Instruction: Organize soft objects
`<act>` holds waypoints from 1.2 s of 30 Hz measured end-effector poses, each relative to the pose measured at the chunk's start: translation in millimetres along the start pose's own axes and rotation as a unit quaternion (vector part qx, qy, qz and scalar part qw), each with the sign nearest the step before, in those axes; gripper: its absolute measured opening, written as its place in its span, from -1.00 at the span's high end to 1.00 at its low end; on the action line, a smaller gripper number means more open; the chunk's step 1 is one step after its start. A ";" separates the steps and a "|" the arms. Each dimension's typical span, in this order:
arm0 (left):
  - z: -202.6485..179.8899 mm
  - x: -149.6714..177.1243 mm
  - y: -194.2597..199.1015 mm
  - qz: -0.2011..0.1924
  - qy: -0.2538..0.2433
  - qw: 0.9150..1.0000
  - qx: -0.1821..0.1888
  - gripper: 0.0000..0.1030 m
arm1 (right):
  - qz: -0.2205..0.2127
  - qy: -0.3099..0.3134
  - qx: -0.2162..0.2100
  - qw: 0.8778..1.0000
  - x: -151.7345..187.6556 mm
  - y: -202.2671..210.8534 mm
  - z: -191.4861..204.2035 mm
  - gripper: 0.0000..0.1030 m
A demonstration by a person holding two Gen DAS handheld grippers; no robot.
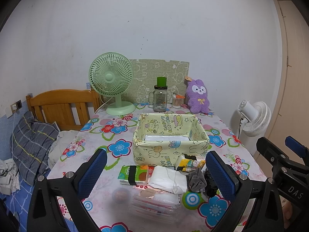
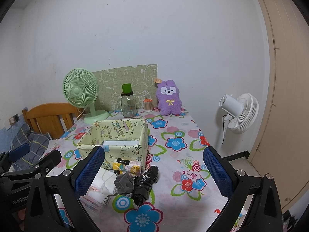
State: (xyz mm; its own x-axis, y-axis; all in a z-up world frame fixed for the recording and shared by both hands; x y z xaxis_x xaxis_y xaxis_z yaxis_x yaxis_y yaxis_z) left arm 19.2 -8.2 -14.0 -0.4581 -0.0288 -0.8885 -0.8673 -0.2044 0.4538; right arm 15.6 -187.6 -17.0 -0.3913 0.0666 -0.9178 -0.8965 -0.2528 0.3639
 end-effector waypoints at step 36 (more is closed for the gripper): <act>-2.2 8.5 -12.0 0.009 -0.010 1.000 -0.001 -0.84 | 0.000 0.001 -0.020 1.000 -0.2 -6.9 3.5 -0.99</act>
State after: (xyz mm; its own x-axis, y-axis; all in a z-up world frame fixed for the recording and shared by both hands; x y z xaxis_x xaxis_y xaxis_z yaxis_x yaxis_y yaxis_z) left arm 26.1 -8.2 -27.1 -0.4776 -0.0135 -0.8785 -0.8585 -0.2056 0.4698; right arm 21.1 -182.5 -18.8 -0.3919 0.0653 -0.9177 -0.8870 -0.2914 0.3581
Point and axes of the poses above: each gripper's, at about its wrist camera, not at the fingertips, and y roughly against the way its jaws point, z to its left, x to its underside, the point moved 2 cm from there along -y, roughly the way its jaws point, and after that the axes turned 13 degrees about -x, right-handed, at the moved point
